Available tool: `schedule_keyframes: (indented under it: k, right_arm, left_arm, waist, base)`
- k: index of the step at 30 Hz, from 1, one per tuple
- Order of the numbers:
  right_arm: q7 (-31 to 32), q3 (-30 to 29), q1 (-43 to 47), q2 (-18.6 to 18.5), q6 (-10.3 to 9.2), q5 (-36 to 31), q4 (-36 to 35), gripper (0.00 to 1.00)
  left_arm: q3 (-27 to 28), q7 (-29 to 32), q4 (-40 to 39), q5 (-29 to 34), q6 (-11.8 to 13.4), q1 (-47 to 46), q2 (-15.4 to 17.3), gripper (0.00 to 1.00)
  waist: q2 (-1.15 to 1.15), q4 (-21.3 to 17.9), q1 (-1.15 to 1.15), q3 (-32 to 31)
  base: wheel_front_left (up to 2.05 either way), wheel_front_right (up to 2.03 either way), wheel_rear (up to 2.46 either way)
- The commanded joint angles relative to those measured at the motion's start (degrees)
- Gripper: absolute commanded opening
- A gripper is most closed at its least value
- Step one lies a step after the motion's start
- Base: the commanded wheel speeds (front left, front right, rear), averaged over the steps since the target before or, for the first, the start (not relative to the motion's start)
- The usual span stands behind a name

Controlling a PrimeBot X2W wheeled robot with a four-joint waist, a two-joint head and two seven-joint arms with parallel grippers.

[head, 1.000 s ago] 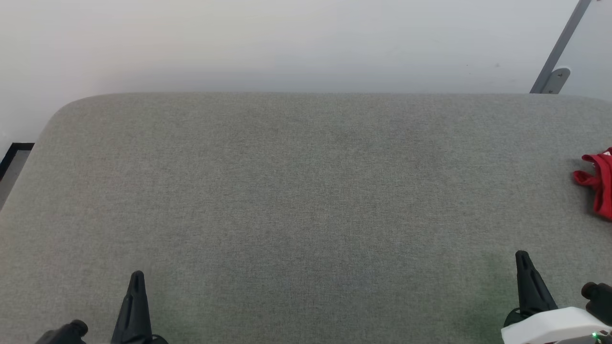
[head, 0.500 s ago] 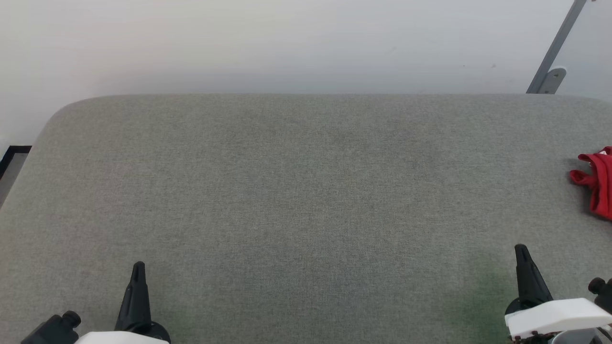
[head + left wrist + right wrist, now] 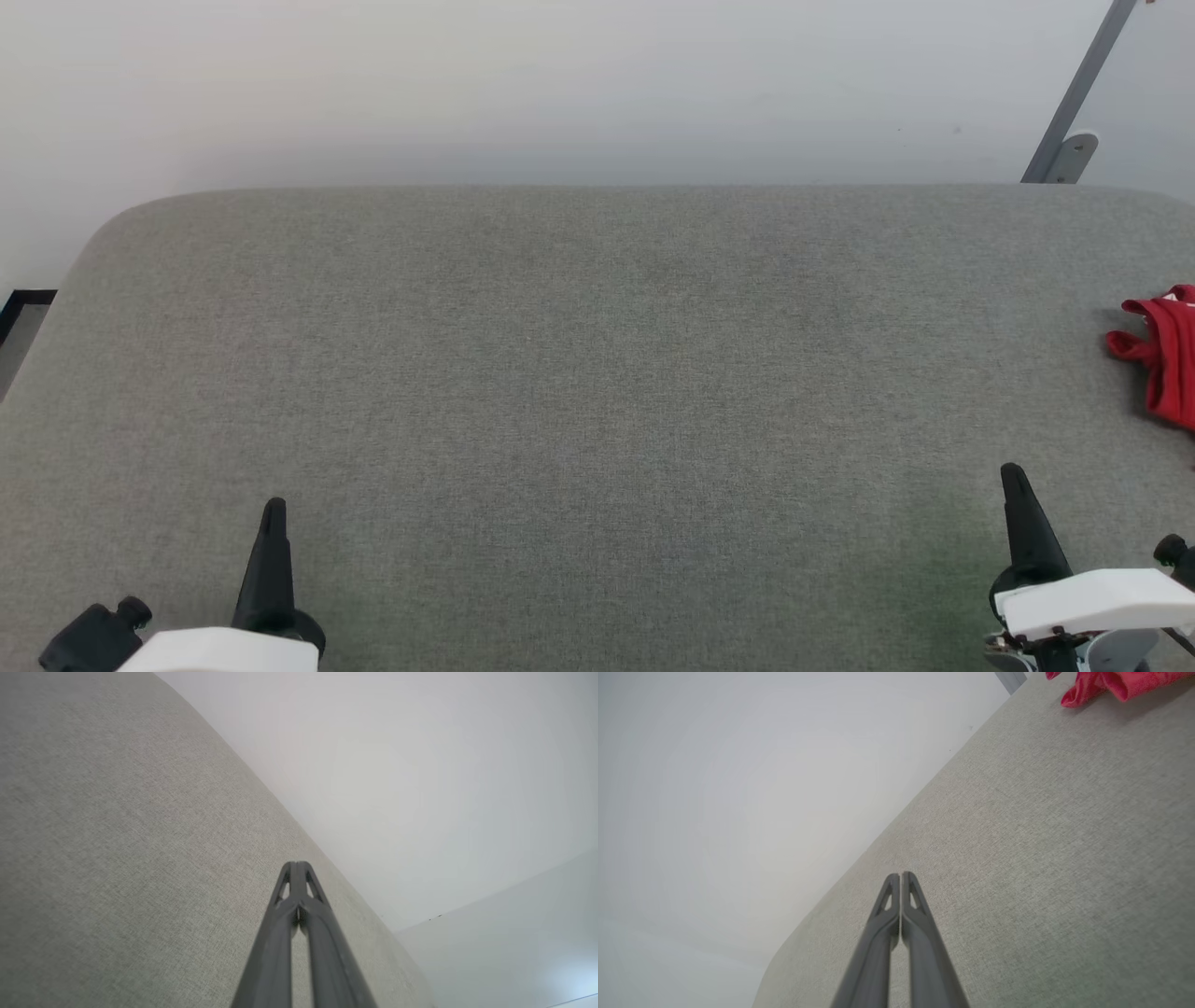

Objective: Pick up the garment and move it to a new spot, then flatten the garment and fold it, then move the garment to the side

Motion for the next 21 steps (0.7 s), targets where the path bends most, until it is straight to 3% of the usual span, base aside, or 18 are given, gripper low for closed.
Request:
schedule_keyframes:
  k: [1, 21]
  right_arm:
    - [0.7, -0.1, -1.5, 0.1, -0.01, 2.2, -0.8, 0.00]
    - [3.9, -0.5, -2.7, 0.9, 0.00, 13.0, -1.0, 0.00]
  left_arm:
    - [0.0, 0.6, -0.3, -2.5, -0.1, -1.9, 0.5, 0.00]
    - [0.0, 3.6, 1.6, -14.2, -0.2, -4.3, 0.7, 0.00]
  waist:
    - [0.00, -0.1, 0.00, 0.0]
    - [0.00, -0.6, 0.00, -0.3]
  base:
    - [0.00, 0.00, 0.00]
    - [0.00, 0.00, 0.00]
